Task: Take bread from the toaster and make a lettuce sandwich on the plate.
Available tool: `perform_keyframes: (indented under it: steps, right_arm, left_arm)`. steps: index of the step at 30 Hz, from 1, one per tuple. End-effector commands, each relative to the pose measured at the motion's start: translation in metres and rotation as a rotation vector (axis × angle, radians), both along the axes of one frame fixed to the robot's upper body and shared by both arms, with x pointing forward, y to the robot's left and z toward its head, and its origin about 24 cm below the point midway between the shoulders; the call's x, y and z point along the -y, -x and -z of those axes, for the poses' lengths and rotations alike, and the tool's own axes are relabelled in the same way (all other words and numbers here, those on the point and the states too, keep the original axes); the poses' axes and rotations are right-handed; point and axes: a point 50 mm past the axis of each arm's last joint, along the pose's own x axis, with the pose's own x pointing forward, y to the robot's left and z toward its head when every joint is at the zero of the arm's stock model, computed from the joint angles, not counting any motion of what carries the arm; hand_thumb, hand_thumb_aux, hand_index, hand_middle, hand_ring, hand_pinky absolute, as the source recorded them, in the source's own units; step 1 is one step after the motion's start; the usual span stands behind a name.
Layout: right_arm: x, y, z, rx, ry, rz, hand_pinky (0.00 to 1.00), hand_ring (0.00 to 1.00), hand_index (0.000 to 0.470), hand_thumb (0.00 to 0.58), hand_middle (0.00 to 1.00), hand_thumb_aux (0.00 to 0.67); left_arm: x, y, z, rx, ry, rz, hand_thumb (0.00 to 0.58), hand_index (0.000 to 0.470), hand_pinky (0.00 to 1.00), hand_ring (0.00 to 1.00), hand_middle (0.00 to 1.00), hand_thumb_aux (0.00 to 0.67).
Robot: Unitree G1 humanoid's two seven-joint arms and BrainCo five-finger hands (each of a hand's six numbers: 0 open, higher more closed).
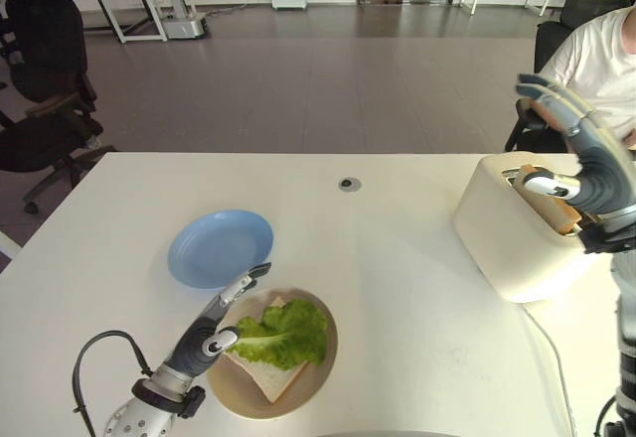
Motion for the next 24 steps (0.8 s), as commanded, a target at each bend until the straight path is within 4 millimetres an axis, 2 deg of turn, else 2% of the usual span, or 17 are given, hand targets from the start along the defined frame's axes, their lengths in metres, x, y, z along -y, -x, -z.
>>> perform_keyframes:
  steps: [1, 2, 4, 9, 10, 11, 12, 13, 14, 15, 16, 24]
  right_arm:
    - [0.051, -0.001, 0.034, -0.155, 0.064, 0.260, 0.00, 0.00, 0.000, 0.000, 0.00, 0.000]
    - [0.063, -0.001, 0.044, -0.204, 0.075, 0.330, 0.00, 0.00, 0.000, 0.000, 0.00, 0.000]
    - [0.076, -0.001, 0.062, -0.298, 0.080, 0.394, 0.00, 0.00, 0.000, 0.000, 0.00, 0.000]
    - [0.075, 0.001, 0.086, -0.464, -0.042, 0.362, 0.00, 0.00, 0.000, 0.000, 0.00, 0.000]
    - [0.075, 0.002, 0.090, -0.486, -0.049, 0.361, 0.00, 0.00, 0.028, 0.066, 0.00, 0.039]
    - [0.075, 0.003, 0.093, -0.504, -0.053, 0.364, 0.00, 0.00, 0.144, 0.301, 0.00, 0.205]
    - [0.076, 0.003, 0.096, -0.517, -0.055, 0.369, 0.00, 0.00, 0.229, 0.427, 0.00, 0.326]
    - [0.076, 0.003, 0.097, -0.525, -0.054, 0.370, 0.00, 0.00, 0.275, 0.480, 0.00, 0.391]
    - [0.076, 0.002, 0.098, -0.530, -0.055, 0.368, 0.00, 0.00, 0.348, 0.541, 0.00, 0.497]
    - [0.075, 0.000, 0.098, -0.526, -0.060, 0.367, 0.00, 0.00, 0.457, 0.580, 0.00, 0.652]
    - [0.075, 0.000, 0.097, -0.516, -0.070, 0.368, 0.00, 0.00, 0.470, 0.580, 0.00, 0.670]
    - [0.074, -0.008, 0.090, -0.466, -0.250, 0.327, 0.00, 0.00, 0.470, 0.580, 0.00, 0.670]
  left_arm:
    - [0.005, -0.003, -0.018, 0.101, 0.143, 0.011, 0.000, 0.000, 0.00, 0.00, 0.00, 0.000]
    - [0.004, -0.004, -0.023, 0.131, 0.200, 0.016, 0.000, 0.000, 0.00, 0.00, 0.00, 0.000]
    - [0.003, -0.005, -0.029, 0.161, 0.281, 0.023, 0.000, 0.000, 0.00, 0.00, 0.00, 0.000]
    - [0.001, -0.008, -0.033, 0.166, 0.362, 0.045, 0.000, 0.000, 0.00, 0.00, 0.00, 0.000]
    - [0.002, -0.009, -0.032, 0.163, 0.359, 0.053, 0.000, 0.000, 0.00, 0.00, 0.00, 0.000]
    - [0.004, -0.009, -0.032, 0.161, 0.358, 0.060, 0.000, 0.000, 0.00, 0.00, 0.00, 0.000]
    - [0.005, -0.010, -0.032, 0.160, 0.359, 0.066, 0.000, 0.000, 0.00, 0.00, 0.00, 0.000]
    - [0.005, -0.010, -0.033, 0.160, 0.360, 0.068, 0.000, 0.000, 0.00, 0.00, 0.00, 0.000]
    - [0.006, -0.010, -0.033, 0.161, 0.361, 0.069, 0.000, 0.000, 0.00, 0.00, 0.00, 0.000]
    - [0.007, -0.010, -0.033, 0.160, 0.351, 0.072, 0.000, 0.000, 0.00, 0.00, 0.00, 0.000]
    - [0.008, -0.010, -0.031, 0.155, 0.344, 0.075, 0.000, 0.000, 0.00, 0.00, 0.00, 0.000]
    - [0.009, -0.014, -0.028, 0.143, 0.308, 0.073, 0.000, 0.000, 0.00, 0.00, 0.00, 0.000]
